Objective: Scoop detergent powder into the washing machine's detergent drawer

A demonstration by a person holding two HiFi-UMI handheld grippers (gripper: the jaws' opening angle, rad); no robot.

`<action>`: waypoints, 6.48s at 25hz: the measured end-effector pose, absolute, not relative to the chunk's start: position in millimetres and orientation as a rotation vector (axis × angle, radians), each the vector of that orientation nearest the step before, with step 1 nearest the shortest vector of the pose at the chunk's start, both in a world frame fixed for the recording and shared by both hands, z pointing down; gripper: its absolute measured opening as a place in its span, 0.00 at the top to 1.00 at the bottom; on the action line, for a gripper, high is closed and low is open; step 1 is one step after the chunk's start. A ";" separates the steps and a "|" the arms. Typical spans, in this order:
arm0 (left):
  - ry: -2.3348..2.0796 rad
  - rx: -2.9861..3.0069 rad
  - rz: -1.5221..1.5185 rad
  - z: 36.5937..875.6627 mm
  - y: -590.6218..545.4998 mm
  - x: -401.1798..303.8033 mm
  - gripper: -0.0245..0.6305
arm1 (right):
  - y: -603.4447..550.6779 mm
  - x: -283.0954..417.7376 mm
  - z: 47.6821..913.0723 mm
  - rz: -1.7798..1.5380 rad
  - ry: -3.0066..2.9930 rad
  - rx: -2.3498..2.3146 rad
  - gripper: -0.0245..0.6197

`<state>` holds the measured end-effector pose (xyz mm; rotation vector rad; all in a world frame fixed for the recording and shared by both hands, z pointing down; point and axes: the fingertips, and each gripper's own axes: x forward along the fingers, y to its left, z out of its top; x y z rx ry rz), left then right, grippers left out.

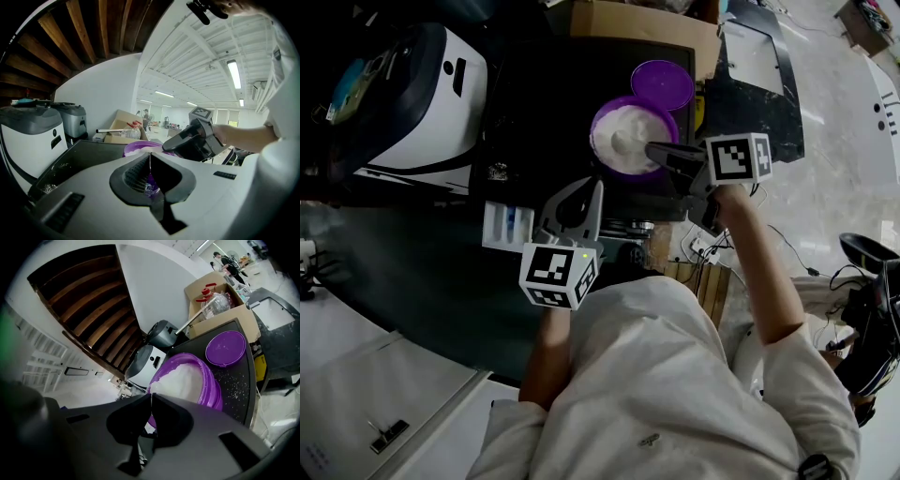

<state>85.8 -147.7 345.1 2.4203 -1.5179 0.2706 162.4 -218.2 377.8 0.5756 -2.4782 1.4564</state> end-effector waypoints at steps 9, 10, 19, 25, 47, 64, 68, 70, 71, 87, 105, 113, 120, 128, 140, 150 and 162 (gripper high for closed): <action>-1.519 2.427 0.272 344.5 -146.9 85.5 0.93 | -218.9 169.5 368.3 1.735 -2.559 0.667 0.95; -1.518 2.427 0.273 344.8 -146.8 85.3 0.93 | -219.7 170.5 368.4 1.748 -2.571 0.679 0.95; -1.517 2.419 0.280 344.2 -146.5 83.2 0.93 | -221.4 177.6 367.5 2.042 -2.602 0.704 0.95; -1.522 2.405 0.270 344.6 -147.7 78.9 0.93 | -220.9 178.2 373.0 2.212 -2.577 0.685 0.95; -1.561 2.365 0.256 351.6 -133.2 71.0 0.93 | -198.7 170.3 354.5 2.321 -2.675 0.517 0.95; -1.554 2.342 0.237 355.2 -108.9 -0.1 0.93 | -156.9 116.3 352.5 2.277 -2.698 0.541 0.95; -1.548 2.349 0.232 352.0 -106.9 -19.1 0.93 | -147.6 99.3 352.2 2.287 -2.695 0.544 0.95; -1.544 2.351 0.232 351.8 -104.6 -28.4 0.93 | -143.2 90.1 353.1 2.291 -2.691 0.547 0.95; -1.542 2.351 0.231 352.0 -103.2 -32.8 0.93 | -141.1 85.6 353.5 2.292 -2.689 0.549 0.95; -1.568 2.305 0.201 360.7 -84.4 -113.9 0.93 | -108.3 16.1 366.6 2.270 -2.631 0.552 0.95; -1.566 2.261 0.173 379.6 -65.6 -196.3 0.93 | -69.8 -60.0 404.2 2.183 -2.554 0.596 0.95; -1.509 2.279 0.173 388.9 -60.1 -212.4 0.93 | -54.6 -76.3 431.2 2.197 -2.498 0.724 0.95; -1.454 2.289 0.192 400.2 -47.4 -225.4 0.93 | -42.7 -84.4 461.5 2.125 -2.465 0.863 0.95; -1.398 2.294 0.219 414.2 -38.1 -234.7 0.93 | -37.1 -83.7 492.4 2.058 -2.417 1.023 0.95; -1.301 2.293 0.265 442.3 -32.6 -224.0 0.93 | -39.3 -87.2 524.0 2.020 -2.369 1.144 0.95; -1.260 2.298 0.288 459.9 -34.3 -217.1 0.93 | -46.5 -90.3 546.6 1.948 -2.356 1.203 0.95; -1.213 2.282 0.304 482.2 -27.6 -213.5 0.93 | -57.0 -99.8 559.6 1.609 -2.408 1.298 0.95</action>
